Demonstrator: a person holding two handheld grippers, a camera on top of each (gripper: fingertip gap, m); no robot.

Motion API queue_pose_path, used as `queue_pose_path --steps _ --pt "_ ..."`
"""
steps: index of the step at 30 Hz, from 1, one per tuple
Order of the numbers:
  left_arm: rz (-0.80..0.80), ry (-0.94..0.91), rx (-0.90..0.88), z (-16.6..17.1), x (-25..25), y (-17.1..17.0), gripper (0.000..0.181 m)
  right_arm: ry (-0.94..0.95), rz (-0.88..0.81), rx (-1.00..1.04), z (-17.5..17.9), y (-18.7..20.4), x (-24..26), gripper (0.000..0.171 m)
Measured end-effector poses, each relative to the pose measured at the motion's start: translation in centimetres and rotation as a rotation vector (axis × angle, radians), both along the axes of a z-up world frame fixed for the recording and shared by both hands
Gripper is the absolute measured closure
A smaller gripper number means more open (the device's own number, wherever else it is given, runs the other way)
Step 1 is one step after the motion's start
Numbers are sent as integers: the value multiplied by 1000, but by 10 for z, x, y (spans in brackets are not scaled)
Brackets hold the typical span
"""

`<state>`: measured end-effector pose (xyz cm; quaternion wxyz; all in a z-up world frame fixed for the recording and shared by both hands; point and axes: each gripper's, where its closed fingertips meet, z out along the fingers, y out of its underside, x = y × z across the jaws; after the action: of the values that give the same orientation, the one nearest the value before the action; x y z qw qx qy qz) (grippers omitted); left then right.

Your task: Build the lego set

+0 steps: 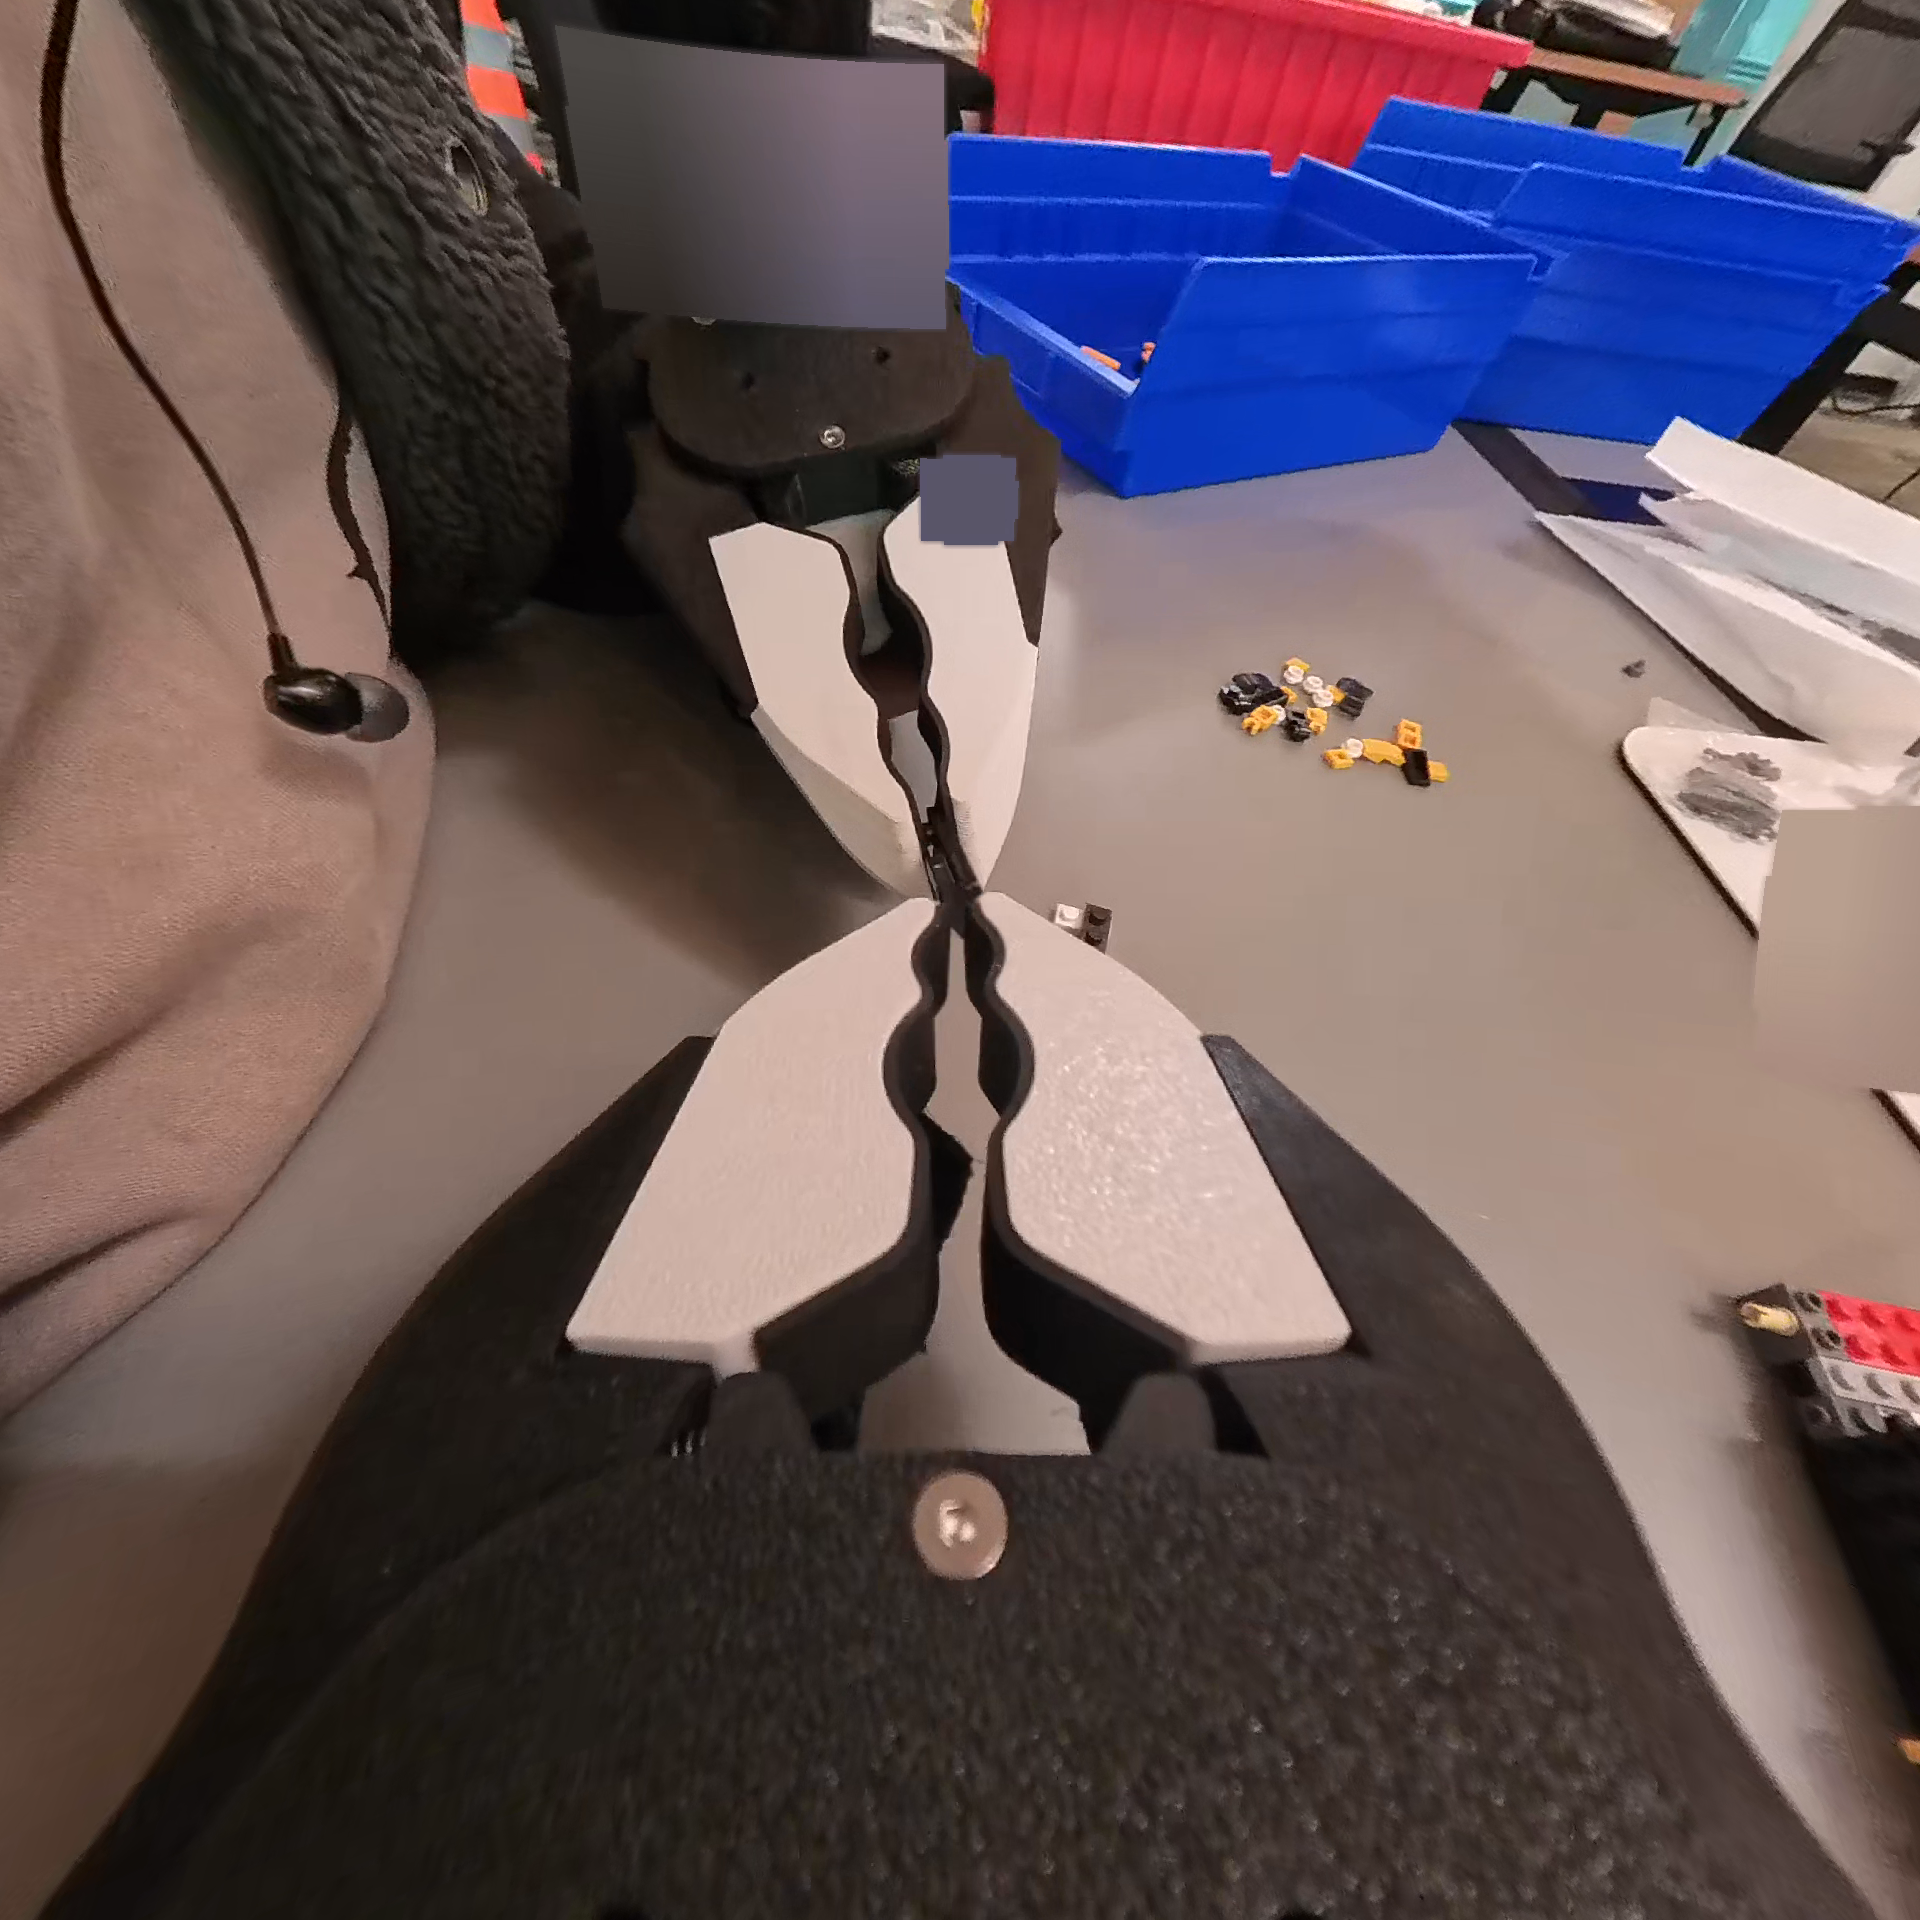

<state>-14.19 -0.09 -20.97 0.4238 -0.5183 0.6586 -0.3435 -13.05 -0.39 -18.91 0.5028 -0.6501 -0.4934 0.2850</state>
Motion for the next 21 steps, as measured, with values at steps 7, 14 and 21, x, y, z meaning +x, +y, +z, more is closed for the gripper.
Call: queue_pose_path --steps 7,14,21 --pt "-4 11 3 -2 0 0 177 -6 10 1 -1 -2 -1 171" --pt "-9 21 14 -5 0 -1 177 -21 12 5 -3 -3 -1 171" --pt "-12 25 14 -7 0 -1 177 -28 15 8 -3 -3 -2 171"
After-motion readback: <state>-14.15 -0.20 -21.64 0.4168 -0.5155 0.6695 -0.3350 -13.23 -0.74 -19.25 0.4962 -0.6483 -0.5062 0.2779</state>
